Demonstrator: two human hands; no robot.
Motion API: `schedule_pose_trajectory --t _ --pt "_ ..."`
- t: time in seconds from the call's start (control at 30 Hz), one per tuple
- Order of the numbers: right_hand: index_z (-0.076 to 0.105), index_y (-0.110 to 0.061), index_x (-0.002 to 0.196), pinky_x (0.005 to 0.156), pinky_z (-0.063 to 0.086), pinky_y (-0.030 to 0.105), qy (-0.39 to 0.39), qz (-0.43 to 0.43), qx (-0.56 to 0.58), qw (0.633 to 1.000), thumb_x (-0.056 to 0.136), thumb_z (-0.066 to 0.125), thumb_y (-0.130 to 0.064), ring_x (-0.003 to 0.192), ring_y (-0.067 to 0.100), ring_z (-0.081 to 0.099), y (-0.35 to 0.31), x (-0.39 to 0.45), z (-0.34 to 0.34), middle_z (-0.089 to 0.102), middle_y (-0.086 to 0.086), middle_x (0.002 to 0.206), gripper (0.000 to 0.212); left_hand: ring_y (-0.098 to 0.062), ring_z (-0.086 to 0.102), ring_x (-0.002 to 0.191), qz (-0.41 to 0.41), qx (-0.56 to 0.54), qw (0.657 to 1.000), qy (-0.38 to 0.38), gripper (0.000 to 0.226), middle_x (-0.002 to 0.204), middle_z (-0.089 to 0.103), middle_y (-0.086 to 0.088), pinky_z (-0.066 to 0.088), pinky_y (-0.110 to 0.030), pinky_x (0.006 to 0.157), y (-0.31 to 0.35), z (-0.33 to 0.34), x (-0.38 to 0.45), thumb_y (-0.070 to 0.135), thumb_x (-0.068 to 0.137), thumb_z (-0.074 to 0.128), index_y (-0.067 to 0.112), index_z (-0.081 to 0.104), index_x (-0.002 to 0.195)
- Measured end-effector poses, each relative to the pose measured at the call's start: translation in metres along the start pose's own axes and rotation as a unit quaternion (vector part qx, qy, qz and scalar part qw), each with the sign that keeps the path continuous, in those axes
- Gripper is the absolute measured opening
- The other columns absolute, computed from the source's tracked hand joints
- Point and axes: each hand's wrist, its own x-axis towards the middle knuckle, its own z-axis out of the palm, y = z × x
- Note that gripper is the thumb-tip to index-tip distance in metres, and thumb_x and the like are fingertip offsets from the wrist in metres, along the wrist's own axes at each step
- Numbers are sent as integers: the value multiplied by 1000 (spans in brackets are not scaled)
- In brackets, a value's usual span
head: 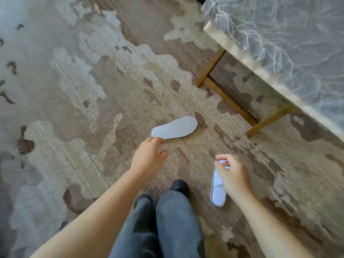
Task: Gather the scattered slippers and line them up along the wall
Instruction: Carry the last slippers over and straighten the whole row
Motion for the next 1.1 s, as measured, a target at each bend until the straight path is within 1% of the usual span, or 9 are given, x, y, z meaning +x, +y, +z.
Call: schedule_pose_trajectory --t 0.1,0.23,0.33,0.5,0.7,0.77,0.83,0.97,1.1 --pt "58 -16 104 66 36 22 2 25 -10 1000 86 52 -15 90 15 50 32 71 54 53 2 101 19 -26 43 122 4 -9 1000 -10 41 136 45 -9 36 -31 93 -35 39 82 19 86 51 13 46 126" --pt "55 -12 112 80 34 26 30 43 -27 998 86 53 -16 103 24 52 99 169 133 56 12 116 26 -29 41 124 24 -17 999 -27 48 138 42 -11 35 -34 96 -90 113 191 22 85 55 12 41 129" --pt "50 -11 118 80 37 29 43 56 -52 996 86 55 -18 97 21 50 156 234 187 52 11 124 33 -31 34 128 68 30 996 -45 55 140 38 -13 30 -38 103 -135 172 268 24 83 57 12 36 133" --pt "46 -9 123 100 32 35 35 60 -154 986 84 57 -18 123 27 37 241 303 255 43 13 130 41 -34 31 129 90 127 987 -44 69 142 35 -13 28 -43 105 -199 242 361 32 79 63 15 29 136" --pt "46 -6 123 107 27 36 25 45 -202 978 83 58 -20 130 28 30 272 311 278 36 13 135 44 -32 46 110 63 131 988 -48 57 124 50 -14 40 -43 89 -217 261 378 31 78 64 13 39 127" --pt "45 -6 124 106 27 34 31 60 -170 983 83 59 -19 133 28 27 269 307 284 30 13 142 45 -24 50 88 68 93 991 -71 36 107 57 -11 41 -33 68 -215 261 368 30 79 62 14 50 109" --pt "44 -7 127 104 27 31 35 73 -134 988 84 58 -18 134 26 28 264 303 287 28 12 145 47 -21 49 75 84 57 991 -91 20 91 58 -5 36 -29 59 -209 264 356 30 81 60 17 49 92" --pt "44 -7 126 100 34 31 67 59 -106 990 84 58 -15 124 26 41 264 283 269 41 13 136 45 -24 49 75 128 -3 986 -103 19 84 52 0 37 -31 62 -174 277 338 29 83 57 17 42 87" --pt "48 -5 121 96 30 23 201 79 -75 974 80 62 -11 119 27 44 288 244 228 50 15 125 43 -22 49 78 168 -25 978 -121 23 88 52 -1 39 -31 65 -122 310 328 28 83 57 11 48 96"
